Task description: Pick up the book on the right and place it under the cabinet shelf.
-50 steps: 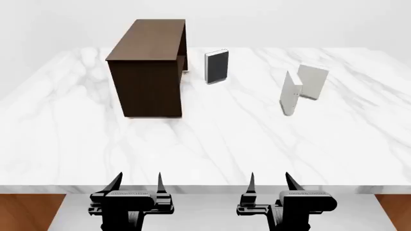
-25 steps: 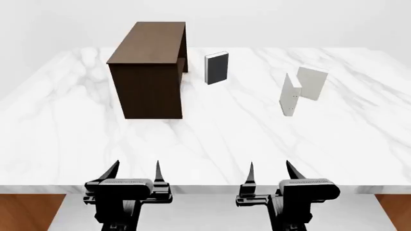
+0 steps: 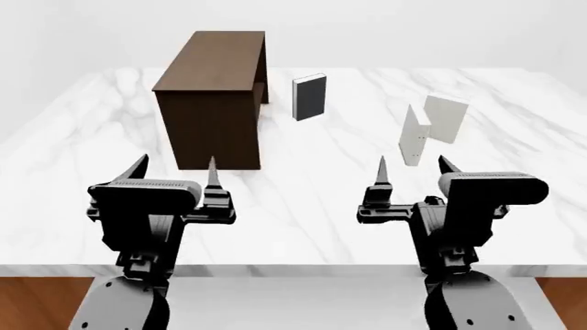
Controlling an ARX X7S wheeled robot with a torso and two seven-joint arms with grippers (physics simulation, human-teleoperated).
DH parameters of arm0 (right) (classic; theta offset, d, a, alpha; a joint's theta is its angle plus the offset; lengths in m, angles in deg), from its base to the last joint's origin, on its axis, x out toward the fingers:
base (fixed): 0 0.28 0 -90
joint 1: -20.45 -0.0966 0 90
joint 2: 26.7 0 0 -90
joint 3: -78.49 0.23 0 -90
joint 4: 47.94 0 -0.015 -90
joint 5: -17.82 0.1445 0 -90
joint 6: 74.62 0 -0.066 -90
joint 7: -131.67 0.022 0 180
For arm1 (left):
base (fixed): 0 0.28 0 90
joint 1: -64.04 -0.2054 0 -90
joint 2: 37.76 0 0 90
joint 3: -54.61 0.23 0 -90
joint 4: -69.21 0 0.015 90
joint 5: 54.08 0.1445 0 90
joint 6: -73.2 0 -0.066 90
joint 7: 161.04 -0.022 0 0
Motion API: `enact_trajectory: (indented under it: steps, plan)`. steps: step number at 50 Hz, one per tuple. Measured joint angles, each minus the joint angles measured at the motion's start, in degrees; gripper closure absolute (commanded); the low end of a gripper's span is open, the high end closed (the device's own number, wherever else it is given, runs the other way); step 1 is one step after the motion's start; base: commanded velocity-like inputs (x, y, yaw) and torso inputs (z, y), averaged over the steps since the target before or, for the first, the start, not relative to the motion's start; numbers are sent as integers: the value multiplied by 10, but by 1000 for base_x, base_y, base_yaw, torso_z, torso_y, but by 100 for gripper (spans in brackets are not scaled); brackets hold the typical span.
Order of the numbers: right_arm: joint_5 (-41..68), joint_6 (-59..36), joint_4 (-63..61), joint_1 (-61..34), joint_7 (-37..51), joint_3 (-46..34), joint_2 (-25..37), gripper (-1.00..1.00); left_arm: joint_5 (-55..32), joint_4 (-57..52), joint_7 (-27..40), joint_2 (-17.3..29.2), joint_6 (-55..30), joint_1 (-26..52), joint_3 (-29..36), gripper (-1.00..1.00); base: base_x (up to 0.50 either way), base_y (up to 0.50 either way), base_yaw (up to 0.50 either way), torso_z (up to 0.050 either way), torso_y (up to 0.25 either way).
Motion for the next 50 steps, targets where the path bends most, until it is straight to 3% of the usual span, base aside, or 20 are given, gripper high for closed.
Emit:
enact_trajectory:
  steps: [22, 50]
  plan:
    - [65, -191, -69, -164, 10, 36, 10, -100, -32, -62, 8, 16, -150, 134, 1, -100, 0, 0, 0, 0, 0]
    - [75, -283, -58, -330, 21, 17, 51, -100, -71, -65, 13, 23, -281, 302, -18, -100, 0, 0, 0, 0, 0]
